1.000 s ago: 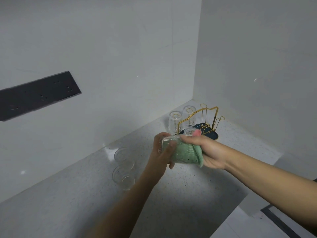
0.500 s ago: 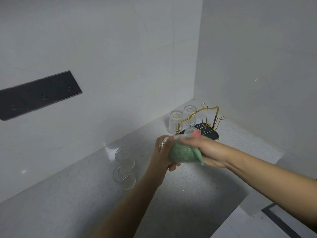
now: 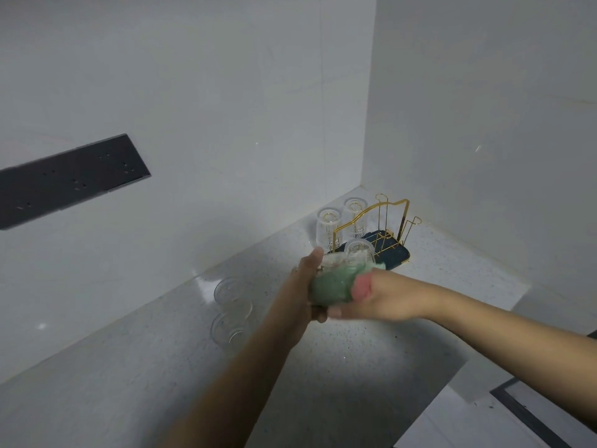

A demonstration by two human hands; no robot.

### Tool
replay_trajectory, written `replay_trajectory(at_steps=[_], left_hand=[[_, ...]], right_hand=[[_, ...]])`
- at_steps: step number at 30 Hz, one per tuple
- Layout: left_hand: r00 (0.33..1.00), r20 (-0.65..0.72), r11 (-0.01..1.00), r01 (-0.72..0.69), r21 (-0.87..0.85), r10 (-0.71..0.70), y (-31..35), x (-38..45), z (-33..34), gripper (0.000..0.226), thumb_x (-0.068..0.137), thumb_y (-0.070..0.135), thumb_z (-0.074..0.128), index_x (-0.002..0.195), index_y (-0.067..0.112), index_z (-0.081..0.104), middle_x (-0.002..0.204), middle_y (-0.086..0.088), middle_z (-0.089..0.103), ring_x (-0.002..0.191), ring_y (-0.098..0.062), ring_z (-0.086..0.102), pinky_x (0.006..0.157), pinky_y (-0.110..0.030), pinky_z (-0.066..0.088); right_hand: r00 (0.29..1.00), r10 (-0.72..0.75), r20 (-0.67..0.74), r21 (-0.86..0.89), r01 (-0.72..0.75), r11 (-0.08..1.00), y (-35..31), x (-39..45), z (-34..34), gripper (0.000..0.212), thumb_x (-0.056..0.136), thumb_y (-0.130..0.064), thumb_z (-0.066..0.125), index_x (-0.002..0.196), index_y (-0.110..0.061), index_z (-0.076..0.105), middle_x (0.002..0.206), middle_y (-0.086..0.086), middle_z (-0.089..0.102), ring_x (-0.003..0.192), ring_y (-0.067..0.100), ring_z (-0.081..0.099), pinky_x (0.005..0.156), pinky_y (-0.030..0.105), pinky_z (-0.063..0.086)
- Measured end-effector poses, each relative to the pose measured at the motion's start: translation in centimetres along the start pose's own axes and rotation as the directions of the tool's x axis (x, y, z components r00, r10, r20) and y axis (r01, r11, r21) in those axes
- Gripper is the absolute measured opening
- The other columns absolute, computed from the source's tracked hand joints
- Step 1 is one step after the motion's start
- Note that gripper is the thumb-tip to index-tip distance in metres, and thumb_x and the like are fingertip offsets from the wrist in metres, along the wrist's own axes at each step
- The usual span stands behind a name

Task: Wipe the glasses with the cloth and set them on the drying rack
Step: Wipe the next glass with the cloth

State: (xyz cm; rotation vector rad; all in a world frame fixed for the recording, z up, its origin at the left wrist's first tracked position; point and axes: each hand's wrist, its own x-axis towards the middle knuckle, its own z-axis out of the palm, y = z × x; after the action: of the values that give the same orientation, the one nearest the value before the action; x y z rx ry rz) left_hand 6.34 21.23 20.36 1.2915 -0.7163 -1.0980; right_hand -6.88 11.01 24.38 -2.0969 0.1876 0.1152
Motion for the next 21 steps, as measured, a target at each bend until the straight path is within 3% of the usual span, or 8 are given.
replay_trajectory(at_steps=[1, 3, 6, 8, 10, 14, 17, 21], left_hand=[[0.991, 0.053, 0.992, 0.123, 0.022, -0.124, 0.6, 0.0, -0.2, 0.059, 0.090, 0.065, 0.045, 0.088, 0.010, 0.066, 0.060, -0.004, 0.061, 0.042, -0.013, 0.052, 0.036, -0.017, 0.034], [0.971, 0.116, 0.978, 0.204, 0.033, -0.207, 0.8, 0.0, -0.7, 0.061, 0.090, 0.066, 0.037, 0.087, 0.017, 0.073, 0.066, -0.005, 0.064, 0.047, -0.012, 0.055, 0.038, -0.016, 0.036], [0.993, 0.114, 0.999, 0.024, -0.035, -0.020, -0.3, -0.1, -0.4, 0.064, 0.082, 0.071, 0.052, 0.106, 0.014, 0.066, 0.084, -0.011, 0.066, 0.059, -0.017, 0.063, 0.045, -0.021, 0.044], [0.991, 0.012, 0.991, -0.135, 0.007, 0.135, -1.6, 0.0, -0.3, 0.068, 0.077, 0.061, 0.064, 0.121, 0.011, 0.050, 0.095, -0.017, 0.063, 0.060, -0.023, 0.062, 0.044, -0.025, 0.047], [0.983, -0.057, 0.985, -0.173, 0.001, 0.173, -2.0, 0.1, -0.1, 0.068, 0.077, 0.057, 0.063, 0.119, 0.007, 0.045, 0.089, -0.017, 0.061, 0.052, -0.021, 0.057, 0.040, -0.025, 0.044], [0.996, 0.084, 1.000, 0.011, -0.020, -0.009, -0.3, -0.1, -0.4, 0.058, 0.087, 0.065, 0.051, 0.088, 0.008, 0.065, 0.058, -0.004, 0.056, 0.039, -0.011, 0.049, 0.036, -0.017, 0.036], [0.953, 0.131, 0.959, 0.280, -0.043, -0.272, 0.9, 0.0, -0.7, 0.057, 0.090, 0.065, 0.040, 0.089, 0.015, 0.068, 0.062, -0.003, 0.058, 0.042, -0.009, 0.052, 0.038, -0.015, 0.037], [0.990, 0.085, 0.990, 0.120, -0.074, -0.114, 0.0, 0.2, -0.3, 0.073, 0.080, 0.073, 0.053, 0.121, 0.012, 0.055, 0.096, -0.012, 0.067, 0.066, -0.019, 0.067, 0.051, -0.026, 0.050]], right_hand=[[0.998, -0.056, 0.002, -0.234, 0.055, 0.971, 0.1, 0.0, 0.2, 0.013, 0.092, -0.034, 0.054, 0.097, -0.028, 0.064, 0.104, -0.005, 0.066, 0.099, 0.010, 0.060, 0.094, 0.031, 0.049], [0.995, -0.086, -0.046, -0.307, 0.068, 0.949, -0.4, 0.0, 0.2, 0.015, 0.094, -0.029, 0.054, 0.096, -0.030, 0.069, 0.094, -0.013, 0.065, 0.087, 0.003, 0.059, 0.085, 0.023, 0.050], [0.990, 0.030, -0.138, 0.095, -0.017, 0.995, -1.2, -0.1, -1.0, 0.036, 0.093, -0.016, 0.055, 0.062, -0.030, 0.068, 0.057, -0.012, 0.057, 0.053, 0.002, 0.051, 0.060, 0.014, 0.043], [0.990, 0.081, -0.116, 0.551, -0.004, 0.834, -0.5, 0.2, -1.6, 0.016, 0.092, -0.009, 0.054, 0.093, -0.006, 0.069, 0.084, 0.007, 0.071, 0.078, 0.015, 0.068, 0.077, 0.025, 0.052], [0.994, 0.108, -0.024, 0.711, -0.059, 0.701, 0.4, 0.4, -1.6, 0.037, 0.090, -0.017, 0.057, 0.118, 0.007, 0.057, 0.117, 0.021, 0.064, 0.110, 0.030, 0.062, 0.103, 0.041, 0.044], [0.997, 0.048, 0.067, 0.183, -0.059, 0.981, -0.3, -0.4, -0.8, 0.023, 0.095, -0.026, 0.051, 0.113, -0.015, 0.061, 0.115, -0.001, 0.065, 0.109, 0.009, 0.060, 0.099, 0.021, 0.043], [1.000, -0.012, 0.009, -0.116, 0.013, 0.993, 0.2, 0.0, -0.6, 0.040, 0.092, -0.047, 0.050, 0.102, -0.010, 0.064, 0.104, 0.004, 0.067, 0.100, 0.021, 0.062, 0.093, 0.033, 0.050], [0.984, 0.105, -0.146, 0.416, -0.035, 0.909, 0.4, 0.4, -1.5, 0.078, 0.076, -0.051, 0.068, 0.108, 0.018, 0.051, 0.112, 0.039, 0.055, 0.105, 0.051, 0.056, 0.099, 0.056, 0.042]])
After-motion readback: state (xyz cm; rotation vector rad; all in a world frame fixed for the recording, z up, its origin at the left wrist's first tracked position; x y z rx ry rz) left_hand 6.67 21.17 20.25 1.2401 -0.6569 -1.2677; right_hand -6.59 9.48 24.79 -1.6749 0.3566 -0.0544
